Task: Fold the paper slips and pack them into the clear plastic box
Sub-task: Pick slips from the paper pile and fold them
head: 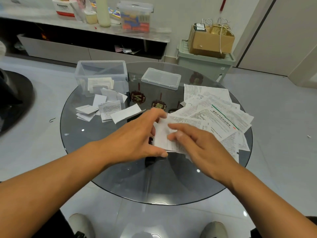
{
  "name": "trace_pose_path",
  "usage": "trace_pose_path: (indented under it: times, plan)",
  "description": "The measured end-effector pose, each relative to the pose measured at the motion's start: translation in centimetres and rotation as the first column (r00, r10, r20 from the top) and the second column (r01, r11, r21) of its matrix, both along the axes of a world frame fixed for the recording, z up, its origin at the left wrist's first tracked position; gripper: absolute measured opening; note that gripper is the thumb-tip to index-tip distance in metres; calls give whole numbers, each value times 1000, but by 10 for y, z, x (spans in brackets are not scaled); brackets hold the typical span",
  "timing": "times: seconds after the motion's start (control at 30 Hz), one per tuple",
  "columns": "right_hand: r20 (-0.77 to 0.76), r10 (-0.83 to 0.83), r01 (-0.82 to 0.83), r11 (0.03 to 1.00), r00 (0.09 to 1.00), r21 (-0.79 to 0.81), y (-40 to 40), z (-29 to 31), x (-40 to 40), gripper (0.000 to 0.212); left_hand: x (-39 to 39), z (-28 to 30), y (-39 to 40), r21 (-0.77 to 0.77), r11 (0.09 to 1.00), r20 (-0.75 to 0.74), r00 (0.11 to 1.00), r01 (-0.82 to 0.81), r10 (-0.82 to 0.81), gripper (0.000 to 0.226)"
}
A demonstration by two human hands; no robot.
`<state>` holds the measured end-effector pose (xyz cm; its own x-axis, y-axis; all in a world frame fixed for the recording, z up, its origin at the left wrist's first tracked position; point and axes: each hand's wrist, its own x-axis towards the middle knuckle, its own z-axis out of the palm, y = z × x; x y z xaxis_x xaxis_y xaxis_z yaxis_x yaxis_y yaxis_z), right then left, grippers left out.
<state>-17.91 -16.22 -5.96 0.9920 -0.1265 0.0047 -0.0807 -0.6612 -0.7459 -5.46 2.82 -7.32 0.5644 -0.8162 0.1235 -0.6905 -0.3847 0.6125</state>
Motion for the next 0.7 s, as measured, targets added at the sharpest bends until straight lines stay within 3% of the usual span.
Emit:
trace_pose_path:
  times: [0.1, 0.23, 0.33, 0.53, 0.7]
  plan:
    - [-38, 53, -58, 986, 998, -159, -2, -5, 1, 32, 0, 0, 4, 22, 999, 27, 999, 23, -24, 96]
    - [-25, -12, 9, 993, 1000, -119, -2, -10, 4, 36, 4, -3, 5, 112, 994, 160, 987, 15, -33, 61]
    - [20, -161, 162, 985, 987, -62, -2, -13, 7, 36, 6, -5, 3, 146, 989, 216, 975, 20, -51, 48]
    - [-88, -206, 215, 970, 975, 114, -3, -8, 15, 35, 10, -14, 2, 115, 993, 153, 988, -9, -8, 45]
    - [-129, -258, 269, 960, 958, 77, -2, 1, 13, 49, 8, -13, 1, 77, 996, 97, 995, -44, 36, 62]
